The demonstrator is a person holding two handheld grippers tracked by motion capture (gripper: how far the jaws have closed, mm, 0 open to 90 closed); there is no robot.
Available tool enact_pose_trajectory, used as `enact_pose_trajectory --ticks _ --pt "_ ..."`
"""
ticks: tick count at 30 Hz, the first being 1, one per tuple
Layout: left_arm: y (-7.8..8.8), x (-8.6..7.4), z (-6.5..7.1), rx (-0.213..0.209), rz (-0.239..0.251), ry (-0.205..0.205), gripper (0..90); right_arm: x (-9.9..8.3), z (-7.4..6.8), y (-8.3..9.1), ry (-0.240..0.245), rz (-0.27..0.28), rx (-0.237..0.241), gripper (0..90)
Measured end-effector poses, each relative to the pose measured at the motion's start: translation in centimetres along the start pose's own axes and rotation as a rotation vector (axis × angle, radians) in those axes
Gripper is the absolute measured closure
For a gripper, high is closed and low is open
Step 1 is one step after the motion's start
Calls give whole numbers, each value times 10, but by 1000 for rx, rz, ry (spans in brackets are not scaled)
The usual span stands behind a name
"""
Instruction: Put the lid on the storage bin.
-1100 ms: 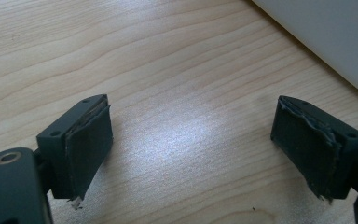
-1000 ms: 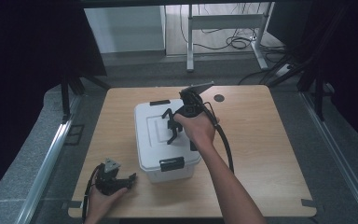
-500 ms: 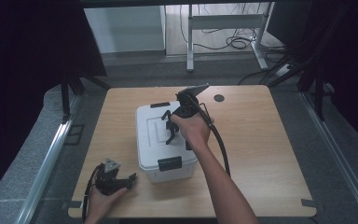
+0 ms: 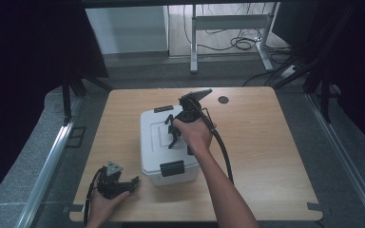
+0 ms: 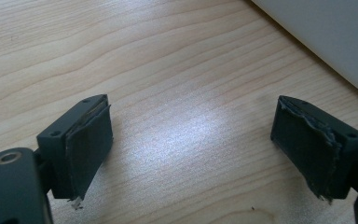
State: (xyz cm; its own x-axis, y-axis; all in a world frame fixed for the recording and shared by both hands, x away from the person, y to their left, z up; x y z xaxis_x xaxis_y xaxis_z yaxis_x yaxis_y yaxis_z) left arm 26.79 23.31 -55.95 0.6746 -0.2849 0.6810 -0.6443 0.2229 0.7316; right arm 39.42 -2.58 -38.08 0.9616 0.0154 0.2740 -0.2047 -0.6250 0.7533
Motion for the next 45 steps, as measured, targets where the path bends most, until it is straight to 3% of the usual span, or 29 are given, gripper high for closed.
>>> enact_pose_trajectory --ticks 2,5,13,18,19,20,24,25,26,32,38,45 --pt "0 0 0 1 0 1 126 0 2 0 2 -2 -13 843" --pt "0 0 0 0 1 0 125 -2 12 -2 -39 15 54 839" --pt "0 0 0 -1 0 0 125 -4 11 -5 -3 11 61 788" --pt "0 0 0 -1 -1 0 125 -7 12 1 102 54 80 568" --pt "0 0 0 -1 -1 0 125 -7 12 1 102 54 80 568" --pt "0 0 0 -1 0 -1 125 -11 15 6 171 96 89 494" --pt "0 0 0 -1 0 -1 125 -20 25 20 251 157 128 443" --pt "0 0 0 -1 0 -1 125 -20 25 20 251 157 128 443" --pt "0 0 0 -1 0 -1 125 -25 31 27 283 183 146 427" --pt "0 0 0 -1 0 -1 125 -43 49 48 301 241 205 413" --pt "0 0 0 -1 0 -1 126 -66 73 64 324 272 212 405" --pt "0 0 0 0 2 -1 126 -94 108 74 315 289 203 404"
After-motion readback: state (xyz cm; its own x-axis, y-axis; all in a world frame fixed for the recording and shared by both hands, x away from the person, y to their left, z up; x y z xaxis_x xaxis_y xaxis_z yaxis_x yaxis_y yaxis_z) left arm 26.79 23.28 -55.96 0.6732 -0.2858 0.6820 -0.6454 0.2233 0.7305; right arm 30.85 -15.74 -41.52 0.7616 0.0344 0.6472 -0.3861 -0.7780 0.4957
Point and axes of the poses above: each handheld gripper's, and its own axes: y roughly backward along the jaws, x roughly out of its top, z roughly to its right, the point moved 2 cm from there along -y, roughly forward along the jaws, and after that the axes turned 5 degrees about x, right-handed, at the moved point
